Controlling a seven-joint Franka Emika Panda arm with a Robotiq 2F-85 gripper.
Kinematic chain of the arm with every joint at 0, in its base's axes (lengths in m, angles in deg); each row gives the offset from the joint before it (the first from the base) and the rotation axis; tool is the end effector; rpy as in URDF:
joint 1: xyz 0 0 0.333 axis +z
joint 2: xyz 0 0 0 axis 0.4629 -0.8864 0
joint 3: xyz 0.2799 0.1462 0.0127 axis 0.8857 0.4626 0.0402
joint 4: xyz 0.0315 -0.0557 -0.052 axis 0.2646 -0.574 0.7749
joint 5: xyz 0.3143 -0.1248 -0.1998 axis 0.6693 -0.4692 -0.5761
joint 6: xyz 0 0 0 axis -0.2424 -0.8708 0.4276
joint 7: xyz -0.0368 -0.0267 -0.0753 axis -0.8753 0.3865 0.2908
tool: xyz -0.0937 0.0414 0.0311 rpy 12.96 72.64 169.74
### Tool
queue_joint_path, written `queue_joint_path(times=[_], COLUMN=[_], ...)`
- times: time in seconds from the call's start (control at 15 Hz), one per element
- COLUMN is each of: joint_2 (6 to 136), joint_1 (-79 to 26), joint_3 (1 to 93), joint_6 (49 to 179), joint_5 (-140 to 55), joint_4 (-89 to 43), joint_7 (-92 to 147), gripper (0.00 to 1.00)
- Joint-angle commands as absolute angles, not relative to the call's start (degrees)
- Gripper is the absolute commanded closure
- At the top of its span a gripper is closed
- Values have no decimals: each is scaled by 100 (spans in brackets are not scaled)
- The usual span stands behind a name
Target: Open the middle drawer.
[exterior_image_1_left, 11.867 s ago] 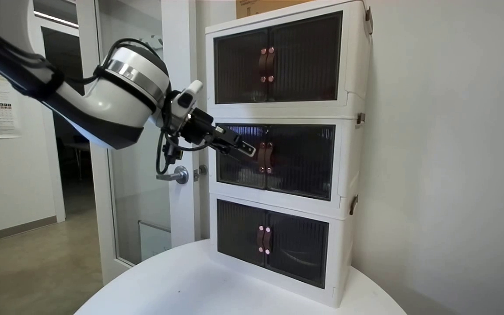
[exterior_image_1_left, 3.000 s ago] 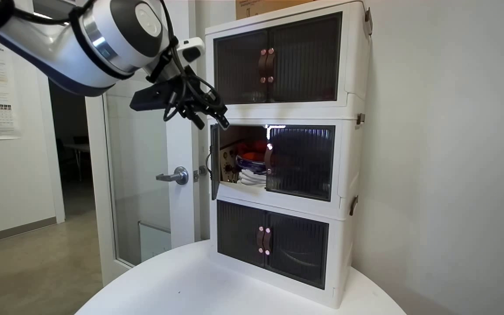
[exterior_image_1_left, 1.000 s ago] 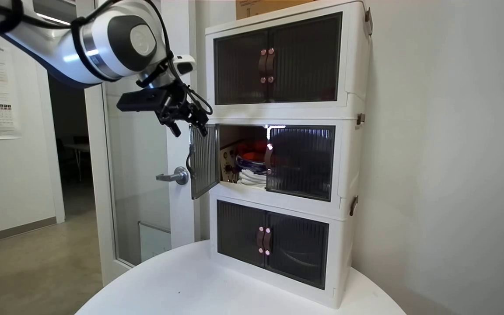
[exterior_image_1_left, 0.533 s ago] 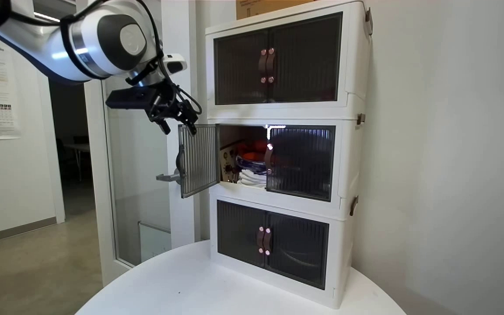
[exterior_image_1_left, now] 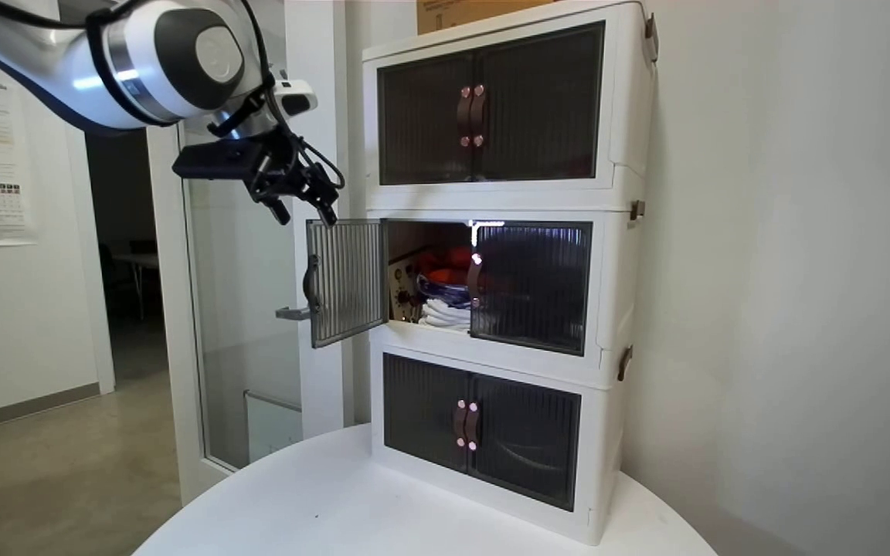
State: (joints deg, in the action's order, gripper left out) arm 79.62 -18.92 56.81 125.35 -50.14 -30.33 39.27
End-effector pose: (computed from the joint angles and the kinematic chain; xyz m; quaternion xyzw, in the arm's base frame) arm 0.6315 0.1630 0.5669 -0.9417 -0.0333 -0.3336 0.0265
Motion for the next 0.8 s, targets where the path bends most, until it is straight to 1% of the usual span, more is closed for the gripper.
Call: queue_joint_path(times=[0.0,0.73], joint_2=[8189,9419], joint_1=[-1842,-1942], joint_3=[5674,5867], joint_6=[12471,12494], joint_5=[-4859,-4839], joint_4=[-3043,-3706], joint_7=[4070,4326], gripper=[0,0])
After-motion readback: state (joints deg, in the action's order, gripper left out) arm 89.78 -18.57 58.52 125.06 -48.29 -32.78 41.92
